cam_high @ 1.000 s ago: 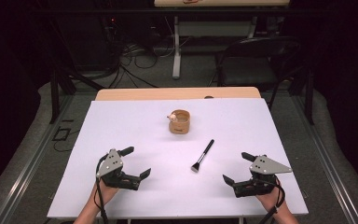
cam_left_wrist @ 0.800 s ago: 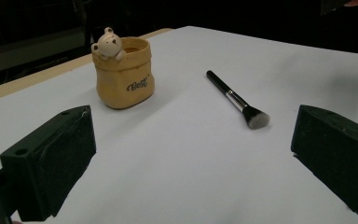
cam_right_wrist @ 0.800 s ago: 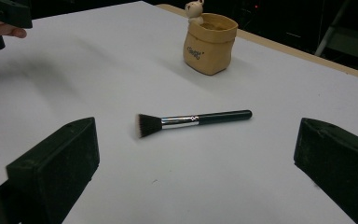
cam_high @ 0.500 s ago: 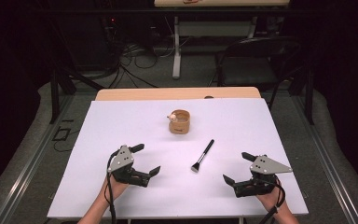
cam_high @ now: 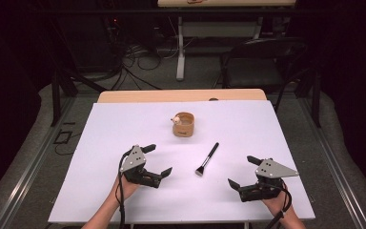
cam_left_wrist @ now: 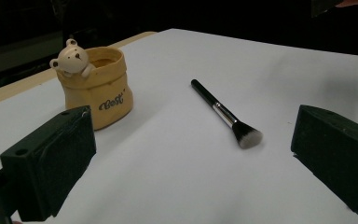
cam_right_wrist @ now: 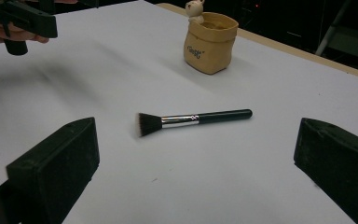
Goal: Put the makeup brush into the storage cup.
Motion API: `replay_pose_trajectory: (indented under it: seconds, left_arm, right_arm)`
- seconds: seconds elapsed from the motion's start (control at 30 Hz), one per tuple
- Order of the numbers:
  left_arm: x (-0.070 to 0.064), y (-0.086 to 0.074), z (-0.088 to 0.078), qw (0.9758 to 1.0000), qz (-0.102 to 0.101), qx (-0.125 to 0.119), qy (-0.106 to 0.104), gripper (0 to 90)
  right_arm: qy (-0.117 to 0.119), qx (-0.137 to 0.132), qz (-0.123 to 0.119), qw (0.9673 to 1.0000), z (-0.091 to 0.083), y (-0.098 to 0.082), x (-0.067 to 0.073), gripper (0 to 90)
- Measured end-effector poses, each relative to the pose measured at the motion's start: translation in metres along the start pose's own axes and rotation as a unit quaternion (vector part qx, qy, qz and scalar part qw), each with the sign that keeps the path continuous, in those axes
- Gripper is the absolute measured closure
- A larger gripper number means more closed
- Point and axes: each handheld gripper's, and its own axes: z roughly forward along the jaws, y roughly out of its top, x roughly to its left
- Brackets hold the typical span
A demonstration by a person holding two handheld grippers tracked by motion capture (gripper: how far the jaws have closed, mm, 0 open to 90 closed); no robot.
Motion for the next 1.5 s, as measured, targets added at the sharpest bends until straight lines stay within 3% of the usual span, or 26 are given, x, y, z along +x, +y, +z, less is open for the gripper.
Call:
replay_pose_trajectory:
  seconds: [0.3,0.57,0.6,0.87,0.93,1.0,1.5]
  left_arm:
    - [-0.001,0.004,0.017,0.9998,0.000,0.004,-0.022,0.0]
    - [0.001,0.008,0.027,0.9998,0.004,0.003,-0.019,0.0]
    - [0.000,0.008,0.028,0.9999,0.003,0.005,-0.009,0.0]
    - [-0.001,0.012,0.039,0.9999,0.003,0.007,-0.013,0.0]
    - [-0.001,0.014,0.042,0.9997,0.005,0.008,-0.023,0.0]
    - [-0.003,0.015,0.045,0.9998,0.006,0.008,-0.016,0.0]
    - [-0.009,0.025,0.070,0.9994,0.005,0.016,-0.030,0.0]
  right_arm:
    - [0.001,0.000,0.002,1.0000,-0.001,0.000,-0.001,0.0]
    - [0.001,0.001,0.000,1.0000,-0.002,0.000,-0.001,0.0]
    - [0.001,0.001,0.000,1.0000,-0.002,0.000,-0.001,0.0]
    - [0.001,-0.001,0.000,1.0000,-0.002,0.000,-0.002,0.0]
    - [0.001,0.000,0.000,1.0000,-0.002,0.000,-0.002,0.0]
    - [0.001,0.001,-0.002,1.0000,-0.002,0.000,-0.002,0.0]
    - [0.001,0.003,-0.002,1.0000,-0.002,-0.001,-0.002,0.0]
